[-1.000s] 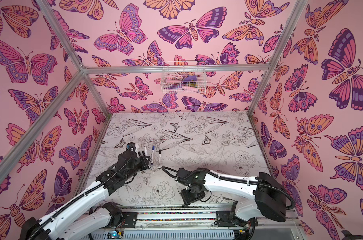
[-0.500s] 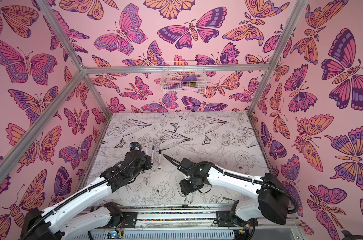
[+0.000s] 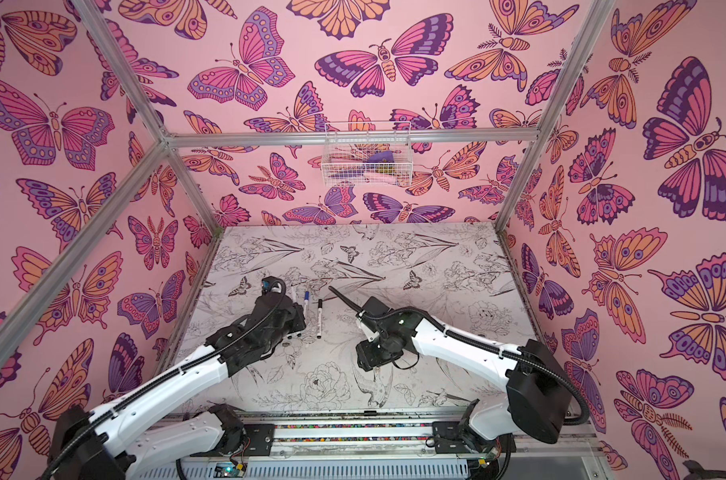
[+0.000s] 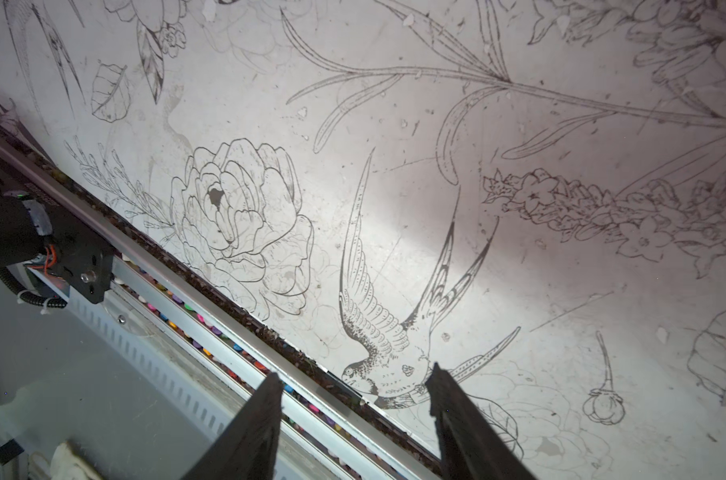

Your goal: Insert the pens into the pen caps

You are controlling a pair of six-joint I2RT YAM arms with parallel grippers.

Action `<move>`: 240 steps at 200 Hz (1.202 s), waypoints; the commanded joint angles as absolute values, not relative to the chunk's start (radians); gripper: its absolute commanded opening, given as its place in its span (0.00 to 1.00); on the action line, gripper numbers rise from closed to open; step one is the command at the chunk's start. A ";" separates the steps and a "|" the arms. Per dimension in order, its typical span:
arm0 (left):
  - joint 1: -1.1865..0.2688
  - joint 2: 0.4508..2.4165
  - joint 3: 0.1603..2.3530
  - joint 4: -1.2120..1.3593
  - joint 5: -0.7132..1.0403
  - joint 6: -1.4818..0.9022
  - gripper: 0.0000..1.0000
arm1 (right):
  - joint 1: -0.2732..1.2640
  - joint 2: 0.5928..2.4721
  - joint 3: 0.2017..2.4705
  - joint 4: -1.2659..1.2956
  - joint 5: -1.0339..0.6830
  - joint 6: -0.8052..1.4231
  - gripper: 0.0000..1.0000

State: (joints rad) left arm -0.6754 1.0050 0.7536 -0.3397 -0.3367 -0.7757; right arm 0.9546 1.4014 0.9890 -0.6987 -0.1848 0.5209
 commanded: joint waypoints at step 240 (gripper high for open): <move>-0.723 0.713 0.751 -0.632 -0.425 -0.716 0.00 | 1.417 1.711 0.965 -0.794 0.001 1.095 0.67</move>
